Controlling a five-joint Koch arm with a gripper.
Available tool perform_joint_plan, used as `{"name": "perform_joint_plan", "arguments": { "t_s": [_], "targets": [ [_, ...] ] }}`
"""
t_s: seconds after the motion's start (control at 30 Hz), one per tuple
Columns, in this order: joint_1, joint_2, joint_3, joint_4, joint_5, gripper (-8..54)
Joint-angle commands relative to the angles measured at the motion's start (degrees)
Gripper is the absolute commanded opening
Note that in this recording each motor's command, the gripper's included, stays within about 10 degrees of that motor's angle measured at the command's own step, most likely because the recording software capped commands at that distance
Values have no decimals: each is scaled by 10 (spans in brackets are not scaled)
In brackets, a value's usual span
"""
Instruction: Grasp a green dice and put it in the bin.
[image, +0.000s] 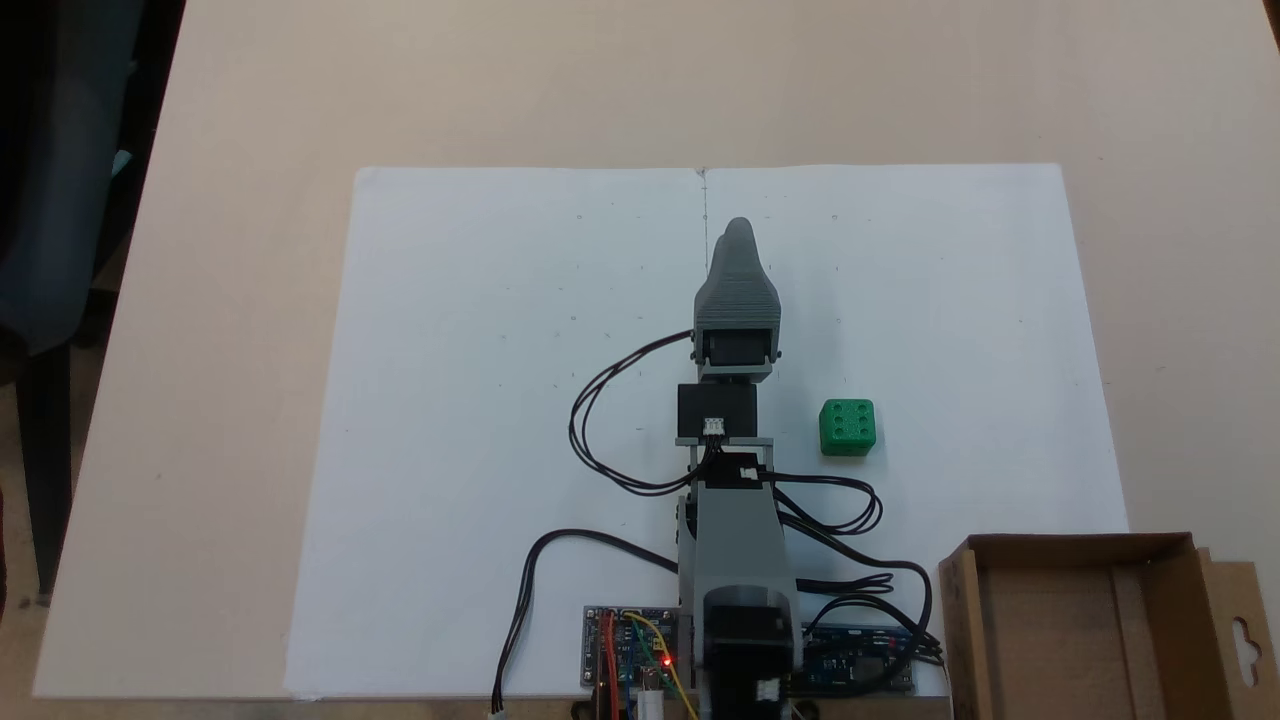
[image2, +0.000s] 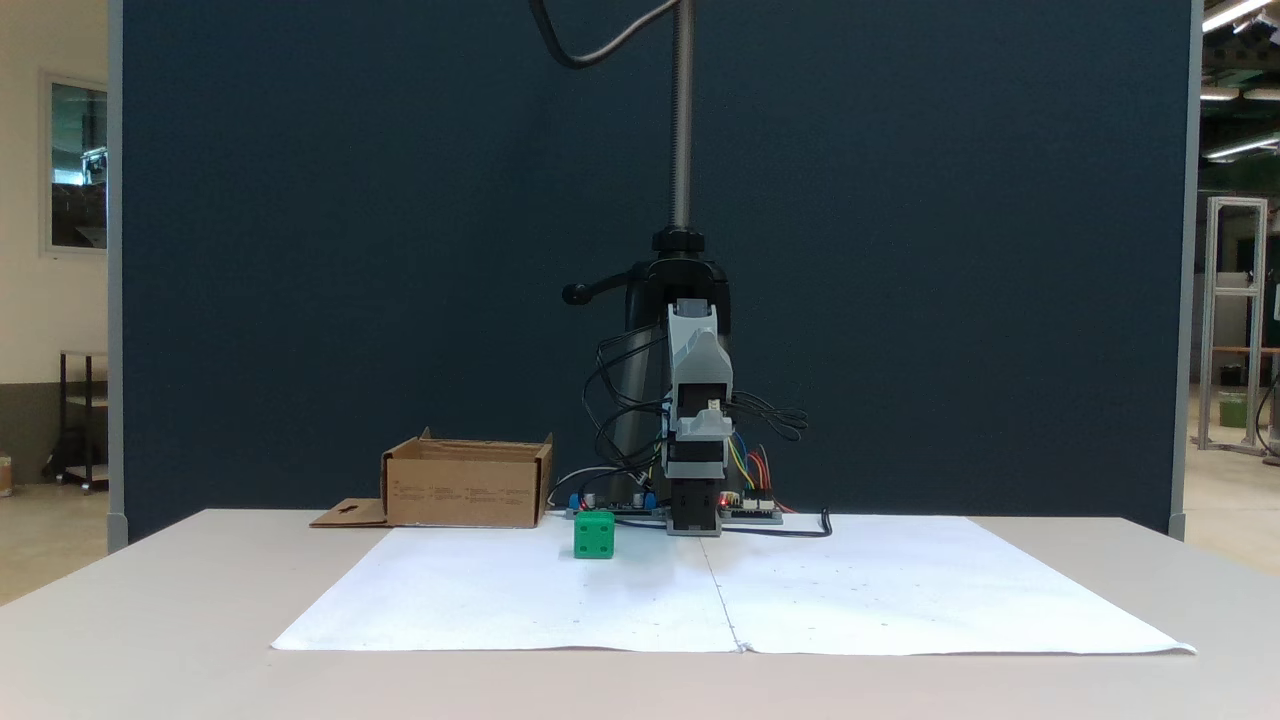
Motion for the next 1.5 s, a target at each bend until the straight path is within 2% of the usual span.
{"name": "perform_joint_plan", "arguments": {
  "t_s": [0.0, 1.3, 1.47],
  "targets": [
    [33, 63, 34, 33, -22, 445],
    [6, 63, 28, 40, -27, 429],
    [-8, 63, -30, 133, -27, 422]
  ]
}}
